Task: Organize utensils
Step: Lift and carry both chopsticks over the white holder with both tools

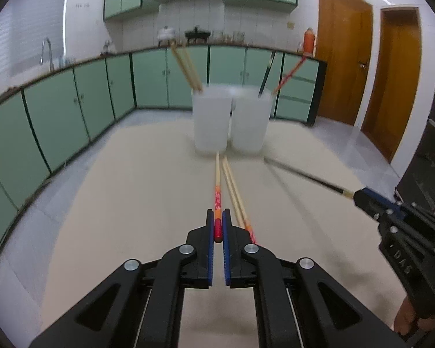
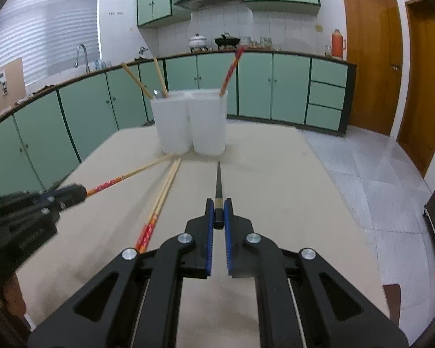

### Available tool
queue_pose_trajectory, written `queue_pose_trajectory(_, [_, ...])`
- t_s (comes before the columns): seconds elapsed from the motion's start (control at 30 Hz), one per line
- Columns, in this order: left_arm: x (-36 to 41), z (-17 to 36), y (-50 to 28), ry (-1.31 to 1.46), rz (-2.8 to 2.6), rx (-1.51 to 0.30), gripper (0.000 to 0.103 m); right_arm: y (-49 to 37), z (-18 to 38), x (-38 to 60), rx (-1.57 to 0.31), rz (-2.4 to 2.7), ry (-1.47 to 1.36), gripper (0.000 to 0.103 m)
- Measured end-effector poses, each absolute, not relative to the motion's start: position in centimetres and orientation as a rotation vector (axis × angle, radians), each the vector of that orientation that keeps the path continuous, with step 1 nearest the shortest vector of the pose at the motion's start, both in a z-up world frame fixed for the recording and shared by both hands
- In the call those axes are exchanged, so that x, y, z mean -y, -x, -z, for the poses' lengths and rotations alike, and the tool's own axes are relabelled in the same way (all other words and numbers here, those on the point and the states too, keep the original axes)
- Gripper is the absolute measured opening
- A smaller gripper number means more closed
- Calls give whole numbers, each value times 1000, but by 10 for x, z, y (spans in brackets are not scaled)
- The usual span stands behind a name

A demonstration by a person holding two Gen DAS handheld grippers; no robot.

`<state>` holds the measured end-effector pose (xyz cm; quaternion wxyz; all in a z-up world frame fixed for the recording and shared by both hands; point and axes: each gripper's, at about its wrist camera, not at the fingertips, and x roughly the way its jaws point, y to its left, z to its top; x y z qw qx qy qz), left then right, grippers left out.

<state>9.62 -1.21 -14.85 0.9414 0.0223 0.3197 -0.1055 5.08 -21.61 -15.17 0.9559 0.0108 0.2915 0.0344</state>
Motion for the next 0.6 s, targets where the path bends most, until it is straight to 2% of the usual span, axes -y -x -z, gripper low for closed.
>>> queue_pose_trajectory(0.3, [4, 86, -116, 11, 258, -543, 5, -61, 101, 220, -534, -121, -2, 6])
queue_pose_trajectory(0.6, [3, 39, -157, 36, 277, -486, 5, -111, 46, 233, -589, -221, -99, 6])
